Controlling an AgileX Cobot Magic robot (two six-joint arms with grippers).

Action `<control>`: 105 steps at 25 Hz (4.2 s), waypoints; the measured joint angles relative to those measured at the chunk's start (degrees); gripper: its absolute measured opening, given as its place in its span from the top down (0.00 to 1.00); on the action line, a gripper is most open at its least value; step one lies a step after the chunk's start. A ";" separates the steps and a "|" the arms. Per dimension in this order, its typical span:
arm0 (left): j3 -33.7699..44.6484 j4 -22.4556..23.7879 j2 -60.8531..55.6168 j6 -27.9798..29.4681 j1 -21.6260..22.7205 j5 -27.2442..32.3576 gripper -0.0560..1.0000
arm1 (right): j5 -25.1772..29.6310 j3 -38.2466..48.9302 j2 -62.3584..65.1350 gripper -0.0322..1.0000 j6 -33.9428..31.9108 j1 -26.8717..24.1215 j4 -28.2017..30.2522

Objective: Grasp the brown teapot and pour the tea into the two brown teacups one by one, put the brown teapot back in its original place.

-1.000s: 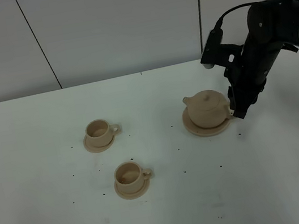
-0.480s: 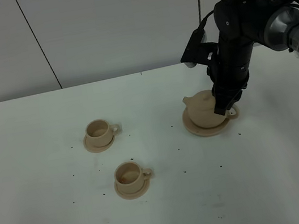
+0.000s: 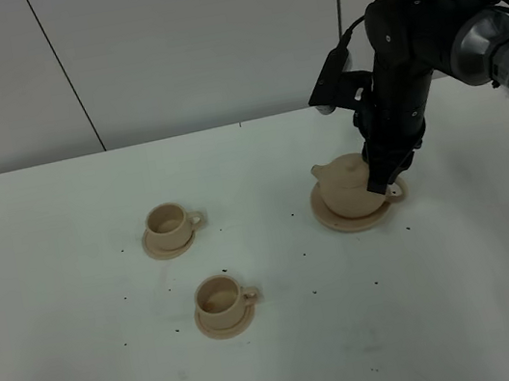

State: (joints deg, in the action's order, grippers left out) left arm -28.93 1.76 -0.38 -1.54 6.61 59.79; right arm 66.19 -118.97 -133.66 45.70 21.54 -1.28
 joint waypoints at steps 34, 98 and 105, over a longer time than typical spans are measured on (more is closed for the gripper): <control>0.00 0.00 0.00 -0.06 0.00 0.00 0.72 | -0.49 -0.19 -3.96 0.75 0.29 -0.06 1.87; 0.00 0.00 0.00 -0.06 0.00 0.00 0.72 | -3.83 -0.19 -4.08 0.88 0.70 -0.06 4.47; 0.00 0.00 0.00 -0.06 0.00 0.00 0.72 | -2.52 -0.19 -4.08 0.88 -1.90 -0.06 3.36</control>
State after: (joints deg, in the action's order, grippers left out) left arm -28.93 1.76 -0.38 -1.61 6.61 59.79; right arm 63.67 -119.17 -137.74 43.81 21.48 2.08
